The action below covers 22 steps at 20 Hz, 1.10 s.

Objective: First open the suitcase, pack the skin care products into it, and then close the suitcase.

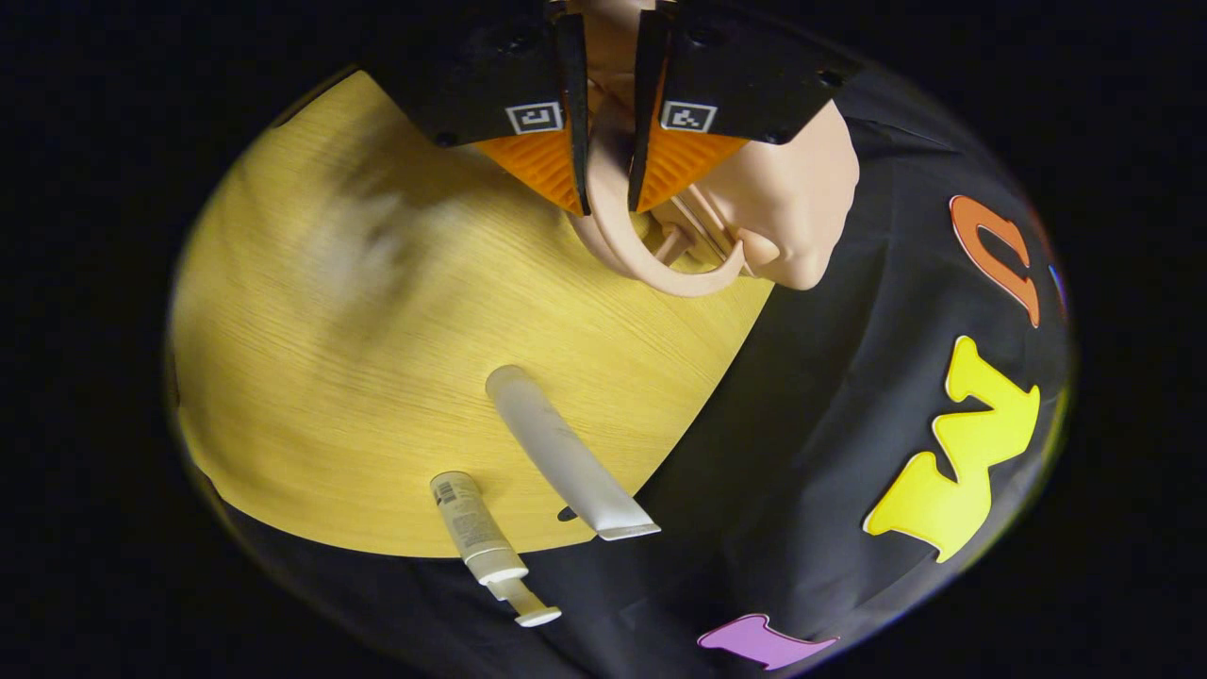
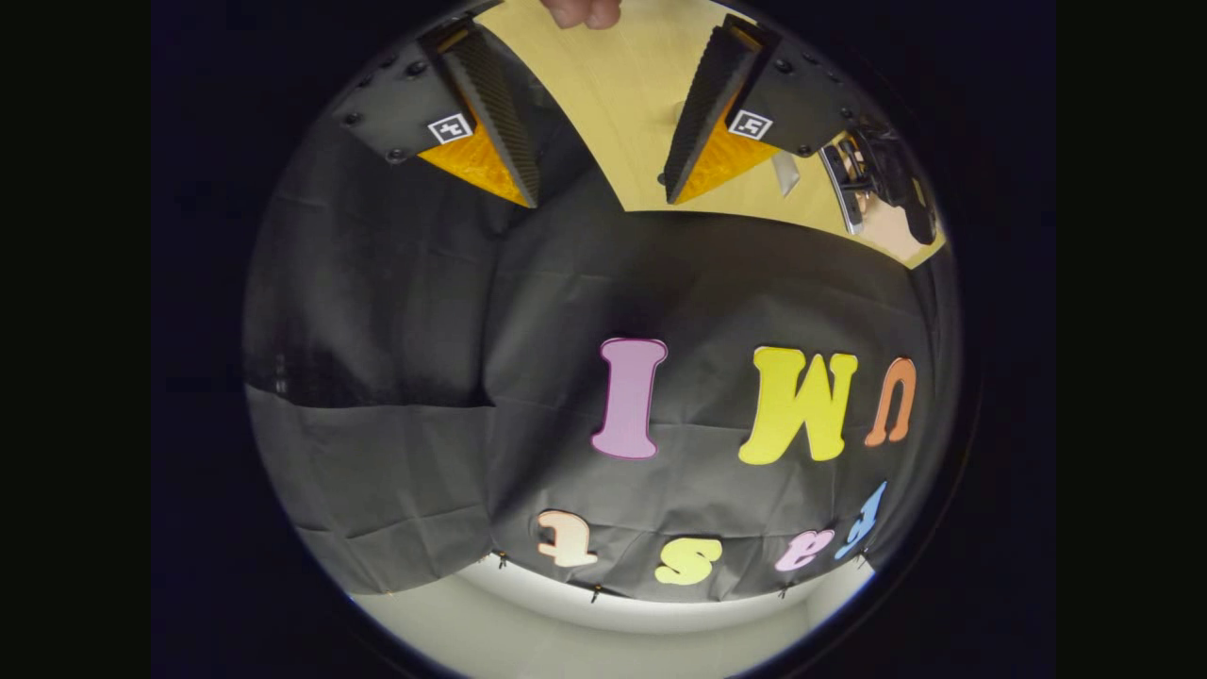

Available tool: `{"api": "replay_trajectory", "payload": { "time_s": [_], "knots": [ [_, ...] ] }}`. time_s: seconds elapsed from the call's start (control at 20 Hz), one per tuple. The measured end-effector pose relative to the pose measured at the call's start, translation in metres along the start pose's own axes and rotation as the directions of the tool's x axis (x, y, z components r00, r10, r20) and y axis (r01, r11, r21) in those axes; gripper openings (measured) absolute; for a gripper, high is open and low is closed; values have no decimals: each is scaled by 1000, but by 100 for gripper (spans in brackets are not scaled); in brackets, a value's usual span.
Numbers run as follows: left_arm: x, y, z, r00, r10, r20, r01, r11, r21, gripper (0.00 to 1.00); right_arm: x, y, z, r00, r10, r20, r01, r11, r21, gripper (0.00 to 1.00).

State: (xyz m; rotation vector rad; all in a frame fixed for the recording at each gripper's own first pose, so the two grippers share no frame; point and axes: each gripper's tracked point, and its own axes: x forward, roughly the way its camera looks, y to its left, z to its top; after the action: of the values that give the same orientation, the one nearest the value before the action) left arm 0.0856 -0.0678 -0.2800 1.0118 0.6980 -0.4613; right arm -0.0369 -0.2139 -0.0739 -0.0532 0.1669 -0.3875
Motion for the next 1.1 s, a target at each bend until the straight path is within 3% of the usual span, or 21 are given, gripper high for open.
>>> {"api": "replay_trajectory", "payload": {
  "time_s": [0.15, 0.3, 0.4, 0.7, 0.85, 1.0, 1.1],
  "knots": [
    [-12, 14, 12, 998, 51, 45, -49, 998, -32, 19, -3, 2, 6, 1000, 4, 14, -4, 1000, -7, 77],
    [-30, 31, 17, 993, 52, 102, -38, 990, -134, 16, -5, 9, 12, 1000, 10, 22, -10, 1000, -7, 78],
    [-48, 53, 23, 984, 102, 148, -72, 978, -195, 14, -4, 17, 15, 1000, 18, 17, -19, 1000, 11, 77],
    [-114, 131, 15, 937, 261, 230, -160, 910, -383, 10, -6, 61, 41, 995, 87, 56, -87, 996, 1, 80],
    [-146, 183, -4, 897, 366, 249, -210, 847, -489, 9, -11, 86, 50, 990, 128, 64, -128, 992, -7, 80],
    [-175, 247, -52, 835, 506, 215, -310, 756, -577, 7, -17, 117, 61, 982, 172, 75, -171, 985, -21, 78],
    [-186, 271, -88, 808, 558, 189, -338, 702, -627, 6, -22, 133, 65, 978, 196, 74, -195, 981, -23, 80]
  ]
}}
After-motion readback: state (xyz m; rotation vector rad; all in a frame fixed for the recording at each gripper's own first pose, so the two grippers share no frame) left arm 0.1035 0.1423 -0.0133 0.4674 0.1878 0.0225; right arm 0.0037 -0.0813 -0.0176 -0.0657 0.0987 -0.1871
